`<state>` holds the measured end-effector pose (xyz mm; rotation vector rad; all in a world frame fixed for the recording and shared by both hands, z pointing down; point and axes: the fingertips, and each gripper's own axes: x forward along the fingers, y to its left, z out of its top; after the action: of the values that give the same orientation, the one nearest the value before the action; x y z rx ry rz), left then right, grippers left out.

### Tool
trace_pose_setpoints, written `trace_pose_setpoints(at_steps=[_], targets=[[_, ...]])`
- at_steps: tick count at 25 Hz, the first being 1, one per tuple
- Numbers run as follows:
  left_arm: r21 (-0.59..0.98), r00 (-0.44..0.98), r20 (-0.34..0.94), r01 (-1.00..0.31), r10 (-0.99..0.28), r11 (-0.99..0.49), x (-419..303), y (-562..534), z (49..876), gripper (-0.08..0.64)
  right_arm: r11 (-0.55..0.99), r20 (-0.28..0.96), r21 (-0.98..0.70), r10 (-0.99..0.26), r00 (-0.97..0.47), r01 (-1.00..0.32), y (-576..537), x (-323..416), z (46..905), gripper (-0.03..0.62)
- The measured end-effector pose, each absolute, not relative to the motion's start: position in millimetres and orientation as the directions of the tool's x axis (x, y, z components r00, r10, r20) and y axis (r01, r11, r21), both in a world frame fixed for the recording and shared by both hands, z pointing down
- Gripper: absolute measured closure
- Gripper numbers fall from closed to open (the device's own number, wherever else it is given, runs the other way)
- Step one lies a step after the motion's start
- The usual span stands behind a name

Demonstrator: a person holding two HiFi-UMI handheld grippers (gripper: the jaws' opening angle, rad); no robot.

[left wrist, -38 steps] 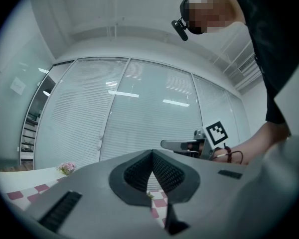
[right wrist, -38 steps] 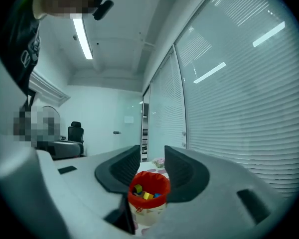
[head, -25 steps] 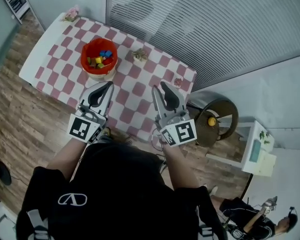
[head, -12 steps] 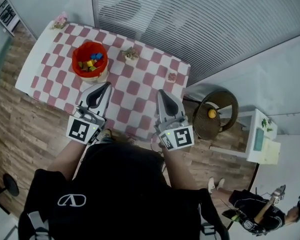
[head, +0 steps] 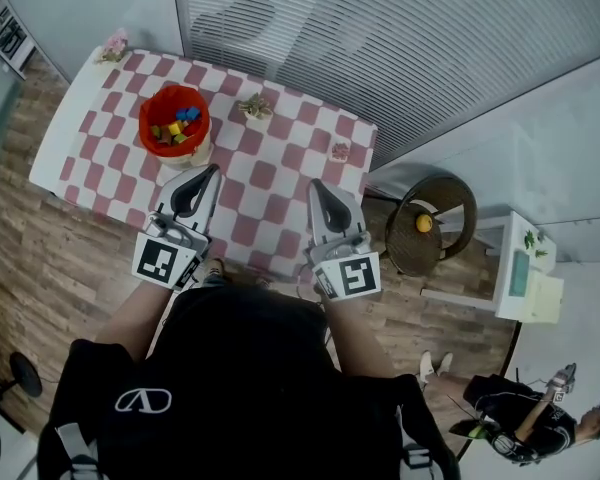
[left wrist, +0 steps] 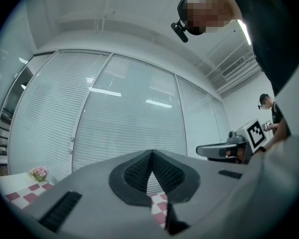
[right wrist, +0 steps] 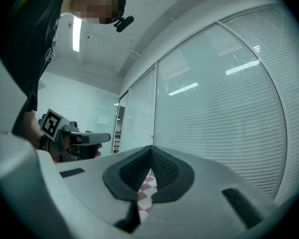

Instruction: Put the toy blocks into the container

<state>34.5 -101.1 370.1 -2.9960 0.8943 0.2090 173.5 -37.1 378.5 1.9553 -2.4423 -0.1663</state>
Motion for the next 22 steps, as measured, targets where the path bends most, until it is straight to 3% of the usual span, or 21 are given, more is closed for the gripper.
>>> trace_pose_setpoints(at_steps=[22], targets=[[0.026, 0.837, -0.103, -0.538, -0.537, -0.843, 37.2, -99.0, 375.9, 0.554, 0.228, -0.058, 0.092, -0.971, -0.233, -0.969, -38.6, 173.1, 378.2, 0.592]])
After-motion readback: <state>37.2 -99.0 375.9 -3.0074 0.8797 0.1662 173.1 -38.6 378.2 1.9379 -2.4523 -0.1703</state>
